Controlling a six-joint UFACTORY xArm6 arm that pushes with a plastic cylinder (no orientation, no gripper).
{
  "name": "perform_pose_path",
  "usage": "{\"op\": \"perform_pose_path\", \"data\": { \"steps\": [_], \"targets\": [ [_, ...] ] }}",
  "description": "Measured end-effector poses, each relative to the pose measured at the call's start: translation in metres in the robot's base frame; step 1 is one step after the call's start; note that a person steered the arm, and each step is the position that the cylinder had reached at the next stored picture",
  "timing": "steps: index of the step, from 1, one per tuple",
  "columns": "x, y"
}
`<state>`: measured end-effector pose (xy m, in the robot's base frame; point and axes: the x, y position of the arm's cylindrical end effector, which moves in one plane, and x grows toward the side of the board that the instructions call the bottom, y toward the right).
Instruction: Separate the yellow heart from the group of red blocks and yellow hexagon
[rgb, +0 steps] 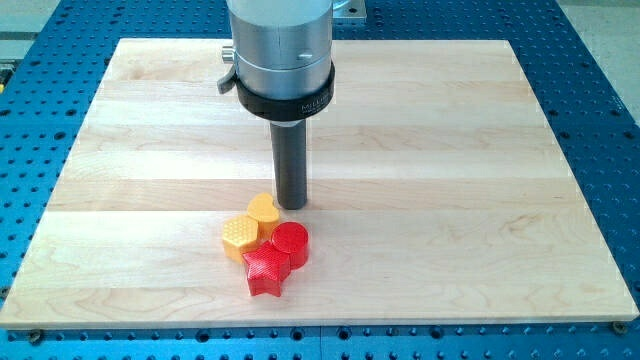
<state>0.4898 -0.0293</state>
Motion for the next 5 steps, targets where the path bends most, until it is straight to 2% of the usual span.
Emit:
{"op": "perform_pose_path", "data": {
  "steps": [4,5],
  "targets": [
    [-0.007,0.008],
    [-0.006,0.057]
  ]
}}
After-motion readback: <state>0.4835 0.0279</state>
